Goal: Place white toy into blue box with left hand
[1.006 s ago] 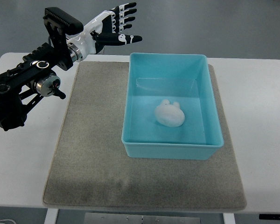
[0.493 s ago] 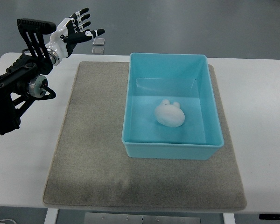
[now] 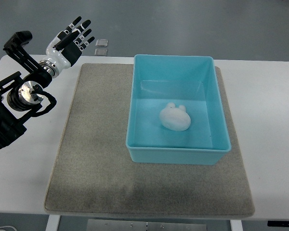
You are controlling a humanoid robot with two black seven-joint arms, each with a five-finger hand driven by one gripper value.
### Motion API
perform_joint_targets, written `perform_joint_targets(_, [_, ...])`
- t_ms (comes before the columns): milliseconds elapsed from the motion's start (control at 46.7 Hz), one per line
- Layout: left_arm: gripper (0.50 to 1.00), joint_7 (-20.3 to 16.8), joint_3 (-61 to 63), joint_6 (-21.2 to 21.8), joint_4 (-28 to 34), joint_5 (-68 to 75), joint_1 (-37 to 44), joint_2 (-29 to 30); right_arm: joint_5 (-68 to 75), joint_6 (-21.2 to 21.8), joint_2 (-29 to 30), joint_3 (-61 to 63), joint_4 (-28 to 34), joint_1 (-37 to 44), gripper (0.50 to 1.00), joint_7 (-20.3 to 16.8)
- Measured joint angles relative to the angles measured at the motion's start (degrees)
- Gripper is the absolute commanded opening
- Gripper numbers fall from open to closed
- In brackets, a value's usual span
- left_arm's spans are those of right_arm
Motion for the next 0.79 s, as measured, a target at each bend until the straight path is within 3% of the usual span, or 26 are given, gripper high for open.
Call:
perform_joint_targets(171, [0.994, 0.0, -3.4, -4.7, 0.0, -0.6, 2.8, 0.0, 0.0, 0.0, 0.0, 0.0, 0.0, 0.0, 0.936, 0.0])
perform_joint_targets(792, [0.994, 0.0, -13.7, -5.4, 0.0, -0.6, 8.9, -3.6, 0.0, 0.0, 0.0, 0.0, 0.0, 0.0, 0.936, 0.0])
